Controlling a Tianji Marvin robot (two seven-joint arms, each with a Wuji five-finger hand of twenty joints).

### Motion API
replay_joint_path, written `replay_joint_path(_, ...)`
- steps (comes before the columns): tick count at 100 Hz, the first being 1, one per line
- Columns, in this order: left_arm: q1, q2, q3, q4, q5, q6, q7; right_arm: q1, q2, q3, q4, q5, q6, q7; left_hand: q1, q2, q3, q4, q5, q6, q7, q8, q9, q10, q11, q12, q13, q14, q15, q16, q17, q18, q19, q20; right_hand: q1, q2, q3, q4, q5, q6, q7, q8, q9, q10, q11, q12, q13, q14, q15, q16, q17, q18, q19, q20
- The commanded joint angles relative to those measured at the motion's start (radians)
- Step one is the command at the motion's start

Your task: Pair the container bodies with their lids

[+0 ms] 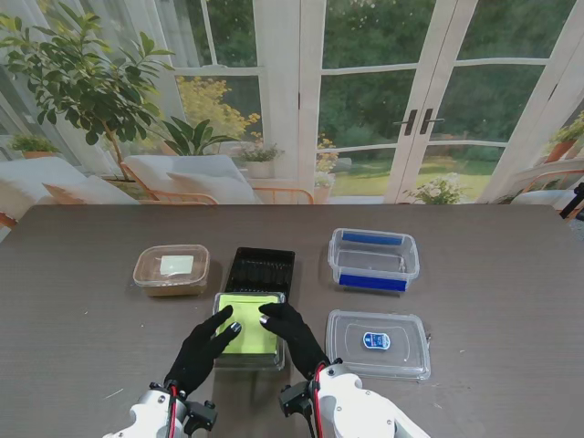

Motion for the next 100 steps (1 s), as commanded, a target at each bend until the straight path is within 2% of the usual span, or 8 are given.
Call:
replay_joint_path(1,-0.013,-0.013,0.010,-0.009,-0.004,-0.003,-0.028,0.007,-0.017,-0.009,-0.008,0.001,-0.002,0.018,0.025,0.022,-0.022,0.036,0.016,-0.005,-0.005,0.005,0.018,-0.028,0.000,0.006,0.060,-0.032,0.055,0.029,0.070,-0.071,0.128,0.048,0.013,-0.042,0.013,0.001,0.018,-0.027,-0.001,0.014,0.015,-0.037,0.000,0.009,0.081,-0.067,0.138,0.039,0.229,-0.018,0.004,0.040)
replay_joint_path(46,-0.100,-0.014,0.011,0.019,-0.026,0.049,-0.057,0.073,-0.026,-0.003,0.022,-0.015,0.021,0.010,0.024,0.023,-0.022,0.036,0.022,-0.005,-0.004,0.006,0.025,-0.026,0.002,0.009,0.064,-0.032,0.056,0.030,0.071,-0.074,0.130,0.051,0.012,-0.042,0.014,0.002,0.024,-0.026,-0.004,0.016,0.027,-0.036,-0.007,0.007,0.086,-0.067,0.138,0.040,0.230,-0.018,0.006,0.045)
replay_joint_path(100,-0.205,-0.016,0.011,0.064,-0.061,0.135,-0.103,0.177,-0.049,-0.015,0.099,0.017,0.060,0.011,0.024,0.023,-0.022,0.036,0.020,-0.007,-0.005,0.007,0.024,-0.028,0.002,0.010,0.063,-0.034,0.055,0.031,0.068,-0.081,0.130,0.053,0.013,-0.043,0.013,0.001,0.024,-0.026,-0.006,0.018,0.031,-0.037,-0.009,0.008,0.089,-0.069,0.139,0.040,0.227,-0.021,0.012,0.047)
